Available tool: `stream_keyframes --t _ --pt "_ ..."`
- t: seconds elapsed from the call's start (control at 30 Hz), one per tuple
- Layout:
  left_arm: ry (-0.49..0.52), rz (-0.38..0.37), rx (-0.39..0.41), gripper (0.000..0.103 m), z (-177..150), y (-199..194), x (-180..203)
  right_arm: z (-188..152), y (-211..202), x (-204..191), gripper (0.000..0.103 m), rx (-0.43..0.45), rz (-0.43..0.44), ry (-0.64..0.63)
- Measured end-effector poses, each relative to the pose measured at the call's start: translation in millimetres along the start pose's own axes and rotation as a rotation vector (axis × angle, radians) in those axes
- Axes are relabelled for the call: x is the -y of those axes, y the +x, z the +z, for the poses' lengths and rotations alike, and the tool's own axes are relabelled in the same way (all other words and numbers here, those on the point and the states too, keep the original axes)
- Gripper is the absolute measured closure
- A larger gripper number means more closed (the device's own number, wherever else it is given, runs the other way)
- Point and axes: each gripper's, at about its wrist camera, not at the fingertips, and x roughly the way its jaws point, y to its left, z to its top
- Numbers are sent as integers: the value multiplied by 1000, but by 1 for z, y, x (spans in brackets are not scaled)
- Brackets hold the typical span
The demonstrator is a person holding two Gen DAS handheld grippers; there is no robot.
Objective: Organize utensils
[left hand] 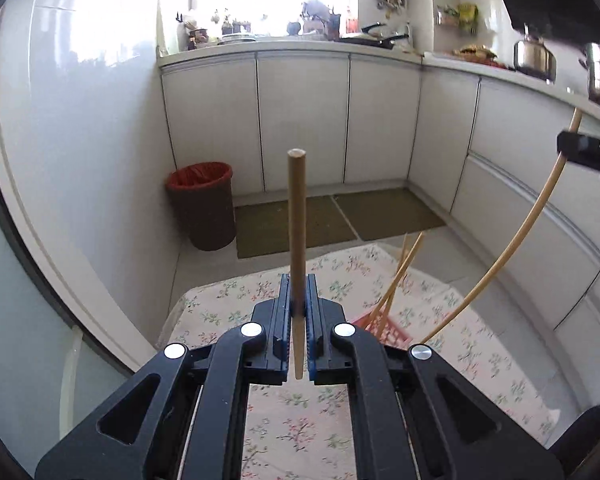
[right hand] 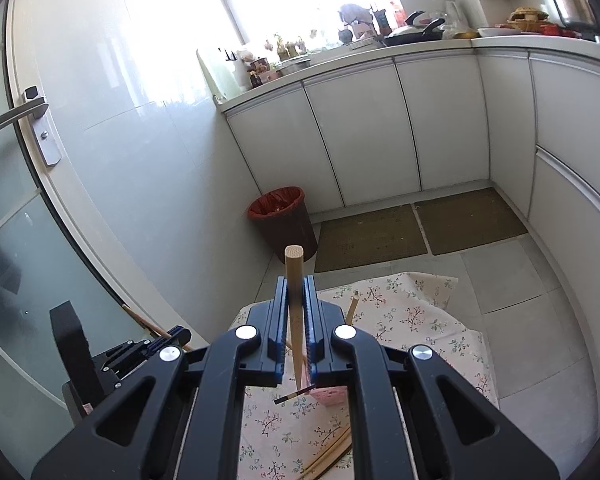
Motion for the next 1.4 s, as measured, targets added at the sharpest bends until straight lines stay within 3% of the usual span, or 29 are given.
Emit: stream_keyframes --t 0.27,0.6,0.7,0.73,0.8,0.93,1.07,1.2,1.33,1.4 --pt "-116 -66 20 98 16 15 27 2 10 3 95 22 -24 -30" --pt "-132 -62 -17 98 7 62 42 -11 47 23 95 -12 -52 -46" --pt "-114 -107 -110 96 -8 89 48 -16 56 24 95 -12 -55 -51" --pt "-93 -111 -142 92 -12 95 52 -17 59 25 95 -13 -53 -50" --pt "-61 -70 -121 68 -19 91 57 -19 63 25 95 -13 -50 -54" --pt "-143 -74 1 62 -7 58 38 -24 71 24 95 -23 -60 -72" --pt "-231 -48 111 38 7 21 17 -29 77 20 95 -32 -71 -88" --pt "-274 -48 156 37 10 -1 4 -33 85 15 92 -52 -65 -101" --pt "-271 -28 115 36 4 2 4 -44 102 12 90 -85 -56 -120" --pt "-268 -24 100 36 0 1 5 -49 108 13 83 -102 -59 -121"
